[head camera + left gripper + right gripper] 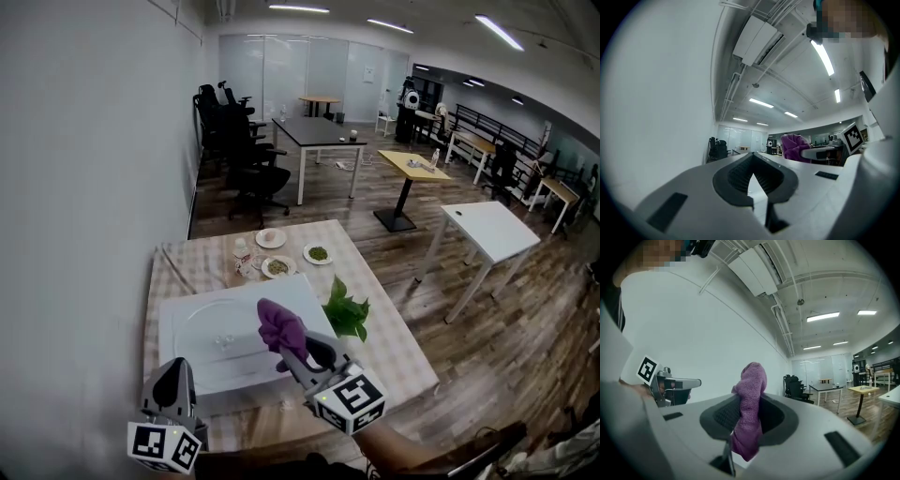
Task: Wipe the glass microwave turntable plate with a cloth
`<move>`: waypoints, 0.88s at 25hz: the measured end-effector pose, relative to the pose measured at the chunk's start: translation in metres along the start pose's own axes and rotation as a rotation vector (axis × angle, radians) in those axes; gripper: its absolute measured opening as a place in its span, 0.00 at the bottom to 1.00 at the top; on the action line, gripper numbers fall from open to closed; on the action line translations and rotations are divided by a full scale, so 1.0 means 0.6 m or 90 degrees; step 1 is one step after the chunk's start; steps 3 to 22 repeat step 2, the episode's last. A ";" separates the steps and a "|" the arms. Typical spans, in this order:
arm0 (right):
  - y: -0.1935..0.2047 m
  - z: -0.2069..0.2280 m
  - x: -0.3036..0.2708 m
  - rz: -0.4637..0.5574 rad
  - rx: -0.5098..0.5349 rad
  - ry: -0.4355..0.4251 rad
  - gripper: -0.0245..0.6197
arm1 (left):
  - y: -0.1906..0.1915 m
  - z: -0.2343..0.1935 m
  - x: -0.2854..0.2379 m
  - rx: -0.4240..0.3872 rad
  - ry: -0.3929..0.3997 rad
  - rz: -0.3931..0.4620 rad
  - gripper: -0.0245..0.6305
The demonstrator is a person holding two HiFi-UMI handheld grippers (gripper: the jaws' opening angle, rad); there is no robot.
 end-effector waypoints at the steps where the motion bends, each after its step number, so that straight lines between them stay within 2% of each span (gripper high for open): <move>1: -0.001 0.001 0.002 -0.002 0.000 -0.001 0.19 | 0.000 0.003 0.001 0.001 -0.001 -0.002 0.05; 22: -0.002 0.003 0.003 -0.005 0.000 -0.002 0.19 | 0.000 0.006 0.002 0.001 -0.002 -0.004 0.05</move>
Point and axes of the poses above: the fingertips, and each gripper's own axes: x backward along the fingers, z to its right, y out of its underside, the point moved 10 cm from there along x, backward along the fingers, and after that the axes turned 9 degrees about -y, right-handed, at the moved point
